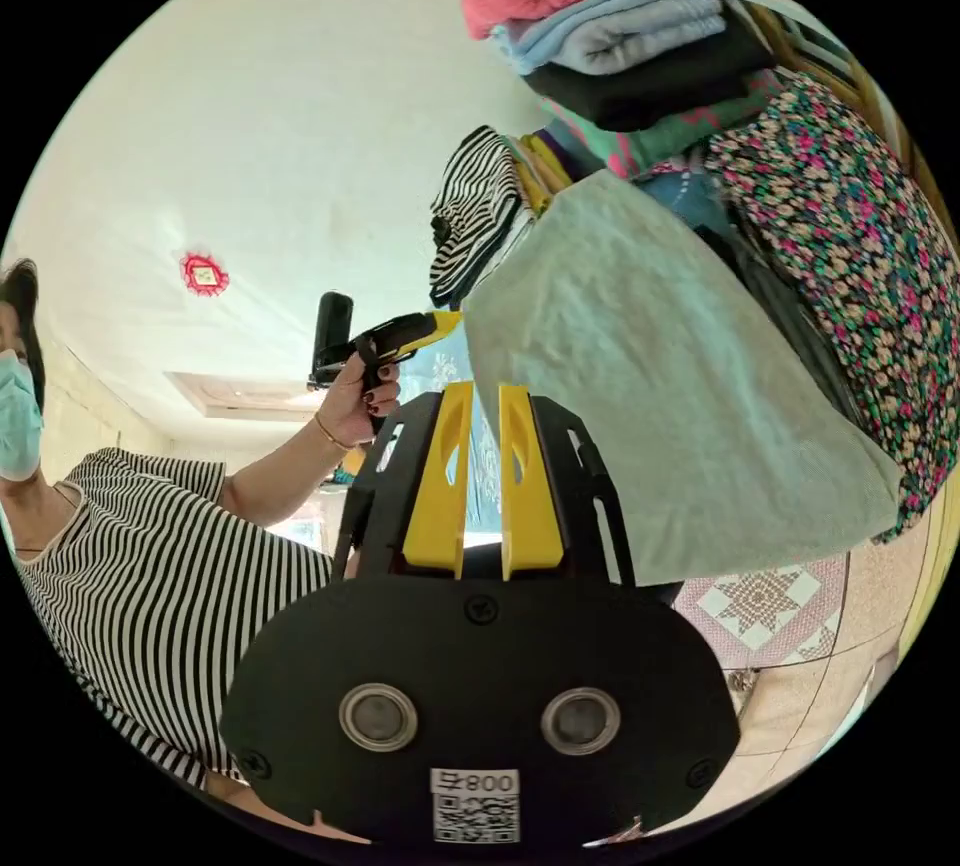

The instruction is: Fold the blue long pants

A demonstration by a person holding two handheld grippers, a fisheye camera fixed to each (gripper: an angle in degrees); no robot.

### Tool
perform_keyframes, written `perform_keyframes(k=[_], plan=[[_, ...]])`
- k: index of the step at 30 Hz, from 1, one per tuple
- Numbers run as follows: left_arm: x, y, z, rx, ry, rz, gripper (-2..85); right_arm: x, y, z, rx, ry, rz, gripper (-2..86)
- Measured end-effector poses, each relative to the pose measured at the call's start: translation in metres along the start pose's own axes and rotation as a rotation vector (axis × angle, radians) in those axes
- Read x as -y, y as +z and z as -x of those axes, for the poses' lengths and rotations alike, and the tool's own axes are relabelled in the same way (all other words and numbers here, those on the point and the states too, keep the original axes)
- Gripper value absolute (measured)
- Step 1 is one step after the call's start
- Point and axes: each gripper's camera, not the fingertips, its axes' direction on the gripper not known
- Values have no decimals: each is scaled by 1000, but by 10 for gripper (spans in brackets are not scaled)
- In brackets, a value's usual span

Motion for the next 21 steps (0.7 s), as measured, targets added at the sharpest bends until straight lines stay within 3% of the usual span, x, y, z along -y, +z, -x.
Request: perform_keyframes(k=[8, 14, 21], plan=[[-30, -55, -3, 125, -36, -82, 52, 12, 76, 28, -93, -83, 71, 67], [-30, -62, -1, 19, -45, -19, 34, 13, 102, 19, -141, -63, 67, 71], [-56, -77, -69, -56, 224, 8, 26, 30, 108, 20, -206, -77, -6, 82]])
